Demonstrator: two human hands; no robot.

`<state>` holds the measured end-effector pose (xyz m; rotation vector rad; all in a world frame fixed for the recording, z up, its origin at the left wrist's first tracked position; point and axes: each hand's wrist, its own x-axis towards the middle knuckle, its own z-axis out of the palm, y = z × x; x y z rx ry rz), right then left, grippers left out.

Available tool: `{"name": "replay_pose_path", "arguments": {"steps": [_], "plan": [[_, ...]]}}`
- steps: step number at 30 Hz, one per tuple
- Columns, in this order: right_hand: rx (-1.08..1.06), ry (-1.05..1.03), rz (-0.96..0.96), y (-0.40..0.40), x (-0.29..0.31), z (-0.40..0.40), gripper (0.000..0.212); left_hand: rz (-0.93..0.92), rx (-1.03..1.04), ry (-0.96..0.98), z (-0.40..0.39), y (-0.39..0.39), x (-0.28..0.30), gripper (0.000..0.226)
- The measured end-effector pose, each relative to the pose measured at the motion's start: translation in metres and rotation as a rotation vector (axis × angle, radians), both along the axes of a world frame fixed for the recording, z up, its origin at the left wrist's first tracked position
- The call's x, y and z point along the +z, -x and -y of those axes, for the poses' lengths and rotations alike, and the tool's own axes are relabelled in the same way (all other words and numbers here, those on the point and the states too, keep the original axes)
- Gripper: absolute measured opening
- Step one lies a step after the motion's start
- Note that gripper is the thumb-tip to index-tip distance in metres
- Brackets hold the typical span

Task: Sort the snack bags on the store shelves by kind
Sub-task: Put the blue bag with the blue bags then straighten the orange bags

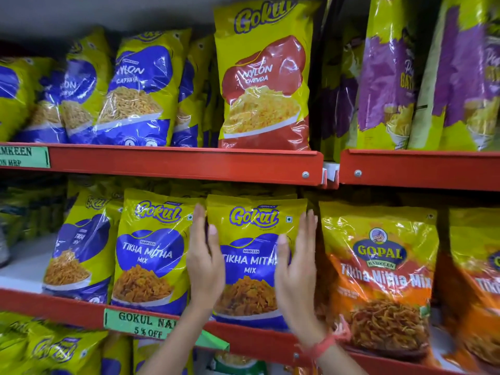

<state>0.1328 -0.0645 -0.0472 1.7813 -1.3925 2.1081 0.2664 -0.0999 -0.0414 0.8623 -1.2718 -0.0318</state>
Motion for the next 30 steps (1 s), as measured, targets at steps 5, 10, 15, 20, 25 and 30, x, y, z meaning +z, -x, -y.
{"name": "replay_pose_path", "arguments": {"steps": [5, 10, 15, 20, 25, 30], "plan": [[-0.362, -0.116, -0.711, 0.007, -0.051, 0.021, 0.065, 0.756, 0.242, -0.018, 0.012, 0.001, -0.050, 0.062], [-0.391, -0.251, -0.805, 0.010, -0.045, 0.023, 0.071, 0.875, 0.238, -0.107, 0.018, -0.007, -0.050, 0.064], [-0.313, -0.219, -0.843, 0.029, -0.035, -0.011, 0.069, 0.806, 0.252, -0.118, -0.006, -0.004, -0.047, 0.063], [-0.248, -0.110, -0.783, 0.091, -0.029, -0.065, 0.062, 0.663, 0.026, -0.001, -0.042, 0.035, -0.038, 0.055], [-0.264, -0.093, -0.593, 0.191, -0.021, -0.094, 0.060, 0.489, -0.267, 0.080, -0.069, 0.136, -0.017, 0.052], [-0.354, -0.030, -0.273, 0.300, -0.004, -0.112, 0.065, 0.231, -0.567, -0.020, -0.091, 0.257, -0.004, 0.047]]}}
